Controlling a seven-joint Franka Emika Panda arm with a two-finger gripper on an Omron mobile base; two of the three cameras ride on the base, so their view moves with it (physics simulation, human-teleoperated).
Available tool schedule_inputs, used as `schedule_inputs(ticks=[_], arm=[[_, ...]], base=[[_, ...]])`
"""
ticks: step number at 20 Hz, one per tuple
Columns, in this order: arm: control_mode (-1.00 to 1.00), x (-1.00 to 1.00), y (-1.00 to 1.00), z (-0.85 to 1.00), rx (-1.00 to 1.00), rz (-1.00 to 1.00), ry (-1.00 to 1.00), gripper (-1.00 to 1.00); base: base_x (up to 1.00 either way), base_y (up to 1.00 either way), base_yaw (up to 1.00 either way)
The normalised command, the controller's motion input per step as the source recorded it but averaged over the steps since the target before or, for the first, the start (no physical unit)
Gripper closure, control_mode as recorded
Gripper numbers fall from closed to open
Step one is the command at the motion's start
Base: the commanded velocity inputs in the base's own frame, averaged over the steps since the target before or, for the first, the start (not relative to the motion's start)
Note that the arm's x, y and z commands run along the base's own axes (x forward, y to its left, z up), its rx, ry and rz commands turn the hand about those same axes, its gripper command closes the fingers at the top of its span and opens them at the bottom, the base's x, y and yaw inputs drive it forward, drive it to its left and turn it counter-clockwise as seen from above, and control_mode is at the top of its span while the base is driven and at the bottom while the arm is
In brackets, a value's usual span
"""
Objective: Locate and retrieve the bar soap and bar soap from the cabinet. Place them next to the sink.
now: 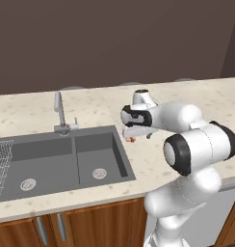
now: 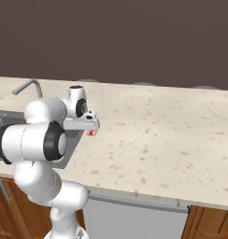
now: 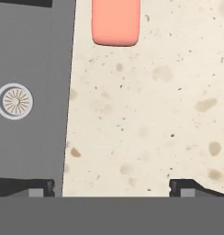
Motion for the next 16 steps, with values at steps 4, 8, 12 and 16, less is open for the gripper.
schedule_inputs(ticks=[4,8,12,16], arm=[[-1.0,-0.91,-0.02,0.13,0.04,0.0,-0.22,-1.0],[-1.0,-0.64,-0.03,0.03,0.05,0.01,-0.18,-1.0],[-1.0,-0.54,0.0,0.16,0.02,0.03,-0.15,-1.0],[-1.0,-0.49,0.0,0.41,0.0,0.01,-0.18,-1.0]], base=[[0.0,0.0,0.0],[0.0,0.0,0.0],[0.0,0.0,0.0],[0.0,0.0,0.0]])
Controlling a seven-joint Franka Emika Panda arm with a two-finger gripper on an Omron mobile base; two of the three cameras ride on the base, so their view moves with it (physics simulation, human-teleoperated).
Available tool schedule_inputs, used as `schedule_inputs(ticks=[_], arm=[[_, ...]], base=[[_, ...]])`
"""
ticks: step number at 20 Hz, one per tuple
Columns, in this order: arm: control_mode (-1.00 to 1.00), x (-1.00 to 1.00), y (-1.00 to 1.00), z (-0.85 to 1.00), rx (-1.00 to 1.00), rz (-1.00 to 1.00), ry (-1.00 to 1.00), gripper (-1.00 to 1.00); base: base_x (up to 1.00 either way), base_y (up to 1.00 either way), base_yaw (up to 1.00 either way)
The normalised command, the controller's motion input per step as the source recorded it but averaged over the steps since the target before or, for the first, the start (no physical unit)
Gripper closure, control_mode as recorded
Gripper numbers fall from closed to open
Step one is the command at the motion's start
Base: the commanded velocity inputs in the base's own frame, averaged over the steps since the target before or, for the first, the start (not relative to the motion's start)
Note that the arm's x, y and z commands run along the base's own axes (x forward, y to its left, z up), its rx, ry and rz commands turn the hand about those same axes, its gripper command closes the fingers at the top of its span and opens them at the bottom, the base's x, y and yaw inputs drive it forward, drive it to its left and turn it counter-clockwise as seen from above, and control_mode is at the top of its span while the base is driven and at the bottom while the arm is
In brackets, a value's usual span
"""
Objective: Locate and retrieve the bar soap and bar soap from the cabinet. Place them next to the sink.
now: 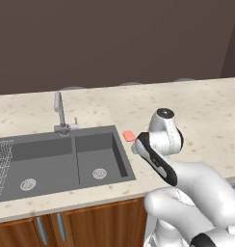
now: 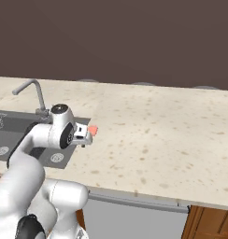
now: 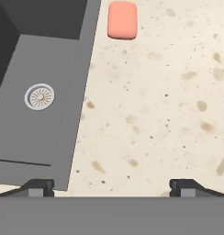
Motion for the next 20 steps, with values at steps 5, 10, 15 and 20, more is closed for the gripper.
schedule_inputs(ticks=[5,10,15,20], arm=[[-1.0,-0.57,0.0,0.44,0.0,0.0,-0.23,-1.0],[-1.0,-0.21,0.01,0.6,0.0,-0.01,-0.08,-1.0],[-1.0,-0.23,0.0,0.64,0.08,-0.1,0.15,-1.0],[-1.0,-0.37,0.0,0.55,0.04,-0.06,0.14,-1.0]], base=[[0.0,0.0,0.0],[0.0,0.0,0.0],[0.0,0.0,0.0],[0.0,0.0,0.0]])
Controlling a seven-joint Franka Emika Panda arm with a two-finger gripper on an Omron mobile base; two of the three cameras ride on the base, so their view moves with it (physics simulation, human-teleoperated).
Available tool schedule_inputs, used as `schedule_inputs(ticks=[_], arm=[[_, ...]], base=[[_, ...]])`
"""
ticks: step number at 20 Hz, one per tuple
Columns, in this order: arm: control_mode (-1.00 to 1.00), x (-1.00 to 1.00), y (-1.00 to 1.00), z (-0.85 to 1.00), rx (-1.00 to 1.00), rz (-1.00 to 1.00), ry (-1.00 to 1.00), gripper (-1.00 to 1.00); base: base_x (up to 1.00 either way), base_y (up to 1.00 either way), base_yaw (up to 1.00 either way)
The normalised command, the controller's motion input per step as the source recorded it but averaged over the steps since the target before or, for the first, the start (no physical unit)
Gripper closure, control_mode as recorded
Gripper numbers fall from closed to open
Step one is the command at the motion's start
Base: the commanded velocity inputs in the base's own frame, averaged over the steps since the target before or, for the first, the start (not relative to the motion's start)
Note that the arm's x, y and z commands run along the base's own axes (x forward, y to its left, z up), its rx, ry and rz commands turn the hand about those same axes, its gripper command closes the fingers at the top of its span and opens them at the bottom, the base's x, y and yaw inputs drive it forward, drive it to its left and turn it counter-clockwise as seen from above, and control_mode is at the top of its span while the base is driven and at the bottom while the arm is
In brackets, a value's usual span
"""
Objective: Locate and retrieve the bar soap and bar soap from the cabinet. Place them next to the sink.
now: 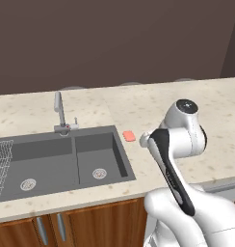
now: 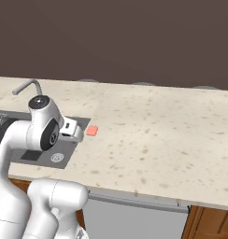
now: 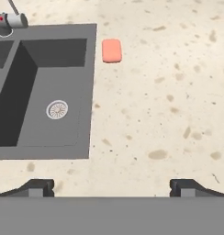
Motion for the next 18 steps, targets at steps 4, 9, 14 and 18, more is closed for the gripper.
schedule_inputs(ticks=[4,9,14,18], arm=[[-1.0,-0.56,0.0,0.22,0.01,-0.02,-0.07,-1.0],[-1.0,-0.35,0.0,-0.01,0.0,0.0,-0.11,-1.0],[-1.0,-0.1,0.0,0.0,0.0,0.0,-0.03,-1.0],[-1.0,0.0,0.0,0.0,0.0,0.0,0.0,-1.0]], base=[[0.0,0.0,0.0],[0.0,0.0,0.0],[0.0,0.0,0.0],[0.0,0.0,0.0]])
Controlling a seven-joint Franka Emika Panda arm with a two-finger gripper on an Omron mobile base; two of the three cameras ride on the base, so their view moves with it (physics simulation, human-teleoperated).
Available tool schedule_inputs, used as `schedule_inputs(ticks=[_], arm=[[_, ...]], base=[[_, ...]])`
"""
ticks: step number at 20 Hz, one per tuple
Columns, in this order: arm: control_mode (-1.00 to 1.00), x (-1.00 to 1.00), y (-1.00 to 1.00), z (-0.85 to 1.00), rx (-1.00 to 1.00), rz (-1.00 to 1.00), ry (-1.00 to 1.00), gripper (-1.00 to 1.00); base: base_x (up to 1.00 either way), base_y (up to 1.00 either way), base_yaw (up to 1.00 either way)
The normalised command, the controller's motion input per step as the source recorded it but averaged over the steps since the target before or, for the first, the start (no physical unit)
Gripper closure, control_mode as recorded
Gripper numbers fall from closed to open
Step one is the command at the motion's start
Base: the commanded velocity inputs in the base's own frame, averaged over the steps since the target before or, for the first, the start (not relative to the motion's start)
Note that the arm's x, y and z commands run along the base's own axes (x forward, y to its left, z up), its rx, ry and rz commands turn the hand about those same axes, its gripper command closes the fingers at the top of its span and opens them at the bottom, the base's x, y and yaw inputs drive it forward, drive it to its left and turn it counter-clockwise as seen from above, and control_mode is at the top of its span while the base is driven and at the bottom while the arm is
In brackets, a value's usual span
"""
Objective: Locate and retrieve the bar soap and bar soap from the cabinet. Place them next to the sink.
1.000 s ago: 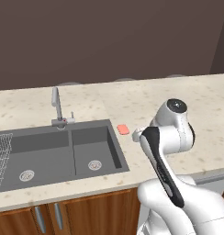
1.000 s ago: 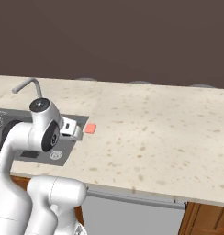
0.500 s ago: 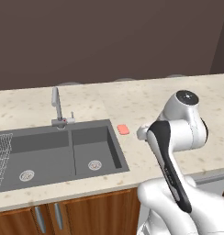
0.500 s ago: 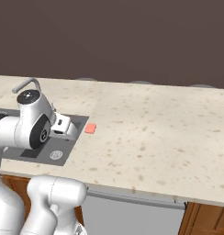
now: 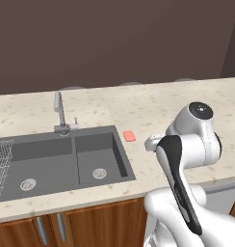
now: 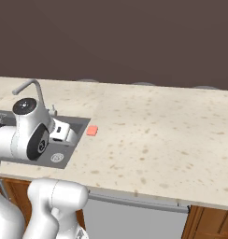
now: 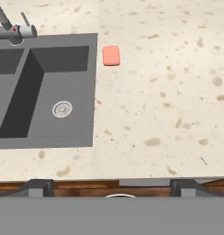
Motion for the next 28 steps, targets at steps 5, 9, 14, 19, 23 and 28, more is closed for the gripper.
schedule_inputs(ticks=[5,9,14,19,23,28], arm=[[-1.0,0.0,0.0,0.0,0.0,0.0,0.0,-1.0],[1.0,0.0,0.0,0.0,0.0,0.0,0.0,-1.0],[1.0,0.0,0.0,0.0,0.0,0.0,0.0,-1.0],[1.0,0.0,0.0,0.0,0.0,0.0,0.0,-1.0],[1.0,0.0,0.0,0.0,0.0,0.0,0.0,-1.0],[1.0,0.0,0.0,0.0,0.0,0.0,0.0,-1.0]], base=[[0.0,0.0,0.0],[-0.01,-0.05,-0.01],[-0.03,-0.03,-0.37],[0.0,0.0,-0.48],[0.0,0.0,-0.49],[0.0,0.0,-0.49]])
